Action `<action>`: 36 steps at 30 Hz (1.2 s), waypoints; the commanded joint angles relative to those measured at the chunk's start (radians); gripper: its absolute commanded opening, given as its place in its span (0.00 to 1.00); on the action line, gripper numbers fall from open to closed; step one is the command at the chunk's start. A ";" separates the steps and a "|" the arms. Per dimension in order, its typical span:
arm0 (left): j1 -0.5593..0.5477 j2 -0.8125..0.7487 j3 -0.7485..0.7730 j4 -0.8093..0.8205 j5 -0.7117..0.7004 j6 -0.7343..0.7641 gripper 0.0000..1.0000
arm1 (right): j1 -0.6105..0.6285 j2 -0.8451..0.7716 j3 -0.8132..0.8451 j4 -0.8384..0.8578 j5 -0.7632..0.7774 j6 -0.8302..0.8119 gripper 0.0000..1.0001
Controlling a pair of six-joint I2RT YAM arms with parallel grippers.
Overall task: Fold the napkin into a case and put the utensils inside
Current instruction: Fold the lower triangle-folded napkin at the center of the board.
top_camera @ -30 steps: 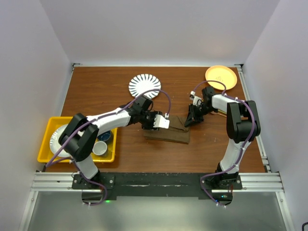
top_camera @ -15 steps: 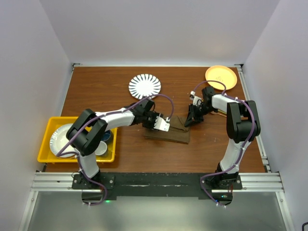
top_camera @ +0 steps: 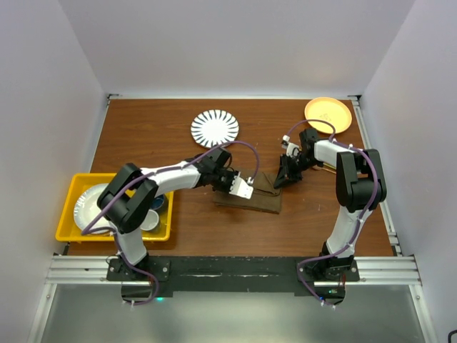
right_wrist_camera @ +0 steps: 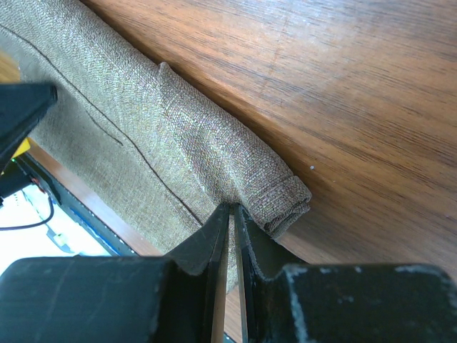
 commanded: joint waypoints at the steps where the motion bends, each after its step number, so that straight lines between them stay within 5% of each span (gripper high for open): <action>1: -0.028 -0.078 0.048 -0.033 0.076 -0.026 0.05 | 0.007 0.042 -0.028 0.015 0.158 -0.021 0.14; 6: -0.031 -0.081 0.051 0.005 0.007 -0.059 0.27 | 0.007 0.040 -0.028 0.014 0.159 -0.023 0.14; 15: -0.002 -0.022 0.054 0.034 -0.065 0.015 0.45 | 0.007 0.046 -0.025 0.011 0.158 -0.023 0.14; 20: 0.001 0.013 0.039 0.080 -0.102 0.043 0.46 | 0.005 0.048 -0.026 0.011 0.158 -0.021 0.14; 24: 0.001 0.048 0.043 0.105 -0.113 0.063 0.43 | 0.007 0.053 -0.025 0.011 0.159 -0.023 0.14; 31: -0.003 0.007 0.056 0.079 -0.033 0.053 0.06 | 0.005 0.051 -0.025 0.011 0.155 -0.020 0.14; 36: -0.018 -0.030 0.068 0.028 0.007 0.017 0.00 | 0.008 0.045 -0.026 0.015 0.155 -0.018 0.14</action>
